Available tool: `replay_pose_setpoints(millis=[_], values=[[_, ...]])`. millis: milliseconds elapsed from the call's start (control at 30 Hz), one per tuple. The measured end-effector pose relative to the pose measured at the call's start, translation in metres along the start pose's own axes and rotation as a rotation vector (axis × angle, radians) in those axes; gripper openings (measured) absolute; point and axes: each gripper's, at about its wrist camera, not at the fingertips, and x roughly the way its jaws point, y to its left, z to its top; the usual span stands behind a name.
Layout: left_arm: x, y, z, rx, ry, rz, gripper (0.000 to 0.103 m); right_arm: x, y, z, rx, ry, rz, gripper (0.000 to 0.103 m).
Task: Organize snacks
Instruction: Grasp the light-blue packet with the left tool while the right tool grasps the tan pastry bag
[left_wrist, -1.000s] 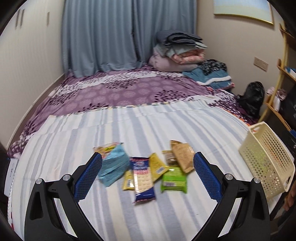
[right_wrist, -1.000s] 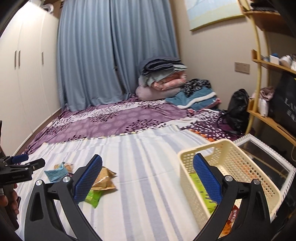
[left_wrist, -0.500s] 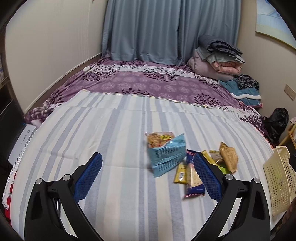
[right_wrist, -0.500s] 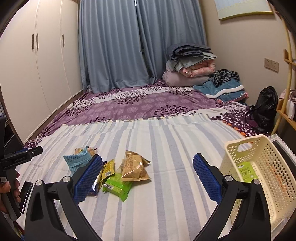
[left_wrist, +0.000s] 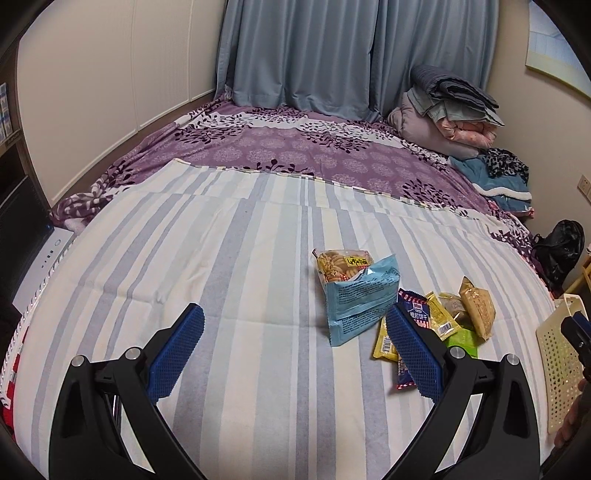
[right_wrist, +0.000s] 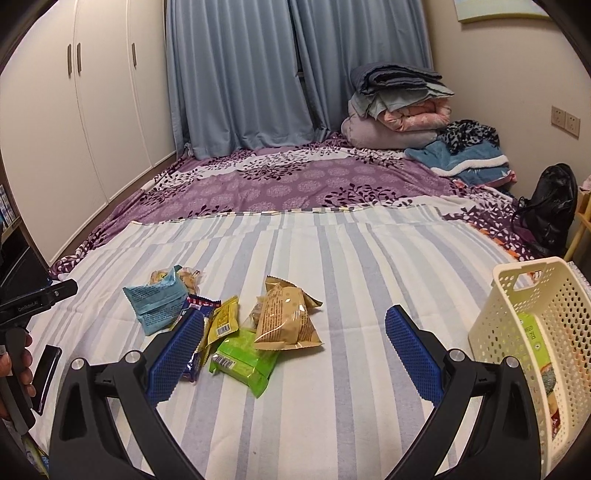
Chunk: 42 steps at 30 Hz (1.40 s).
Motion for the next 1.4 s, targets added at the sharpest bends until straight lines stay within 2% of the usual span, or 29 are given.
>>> replay_pose_setpoints(millis=[200, 533, 633, 867, 1100, 1233, 1400], values=[[0.028, -0.005, -0.002, -0.006, 0.046, -0.013, 0.100, 0.026, -0.004, -0.005, -0.001, 0.047, 0.003, 0.098], [0.079, -0.044, 0.003, -0.002, 0.095, -0.060, 0.100, 0.080, -0.003, -0.007, -0.008, 0.107, 0.020, 0.098], [0.090, -0.057, 0.005, -0.008, 0.080, -0.033, 0.100, 0.097, -0.002, -0.007, -0.005, 0.127, 0.025, 0.098], [0.112, -0.069, 0.005, -0.150, 0.038, 0.045, 0.100, 0.131, 0.002, -0.008, 0.002, 0.154, 0.030, 0.098], [0.128, -0.078, -0.001, -0.223, 0.004, 0.100, 0.100, 0.150, 0.005, -0.010, -0.019, 0.164, 0.028, 0.098], [0.137, -0.069, -0.005, -0.312, -0.006, 0.072, 0.100, 0.158, 0.005, -0.010, -0.028, 0.169, 0.036, 0.098], [0.136, -0.073, -0.004, -0.286, -0.003, 0.069, 0.100, 0.164, 0.003, -0.012, -0.031, 0.175, 0.034, 0.098]])
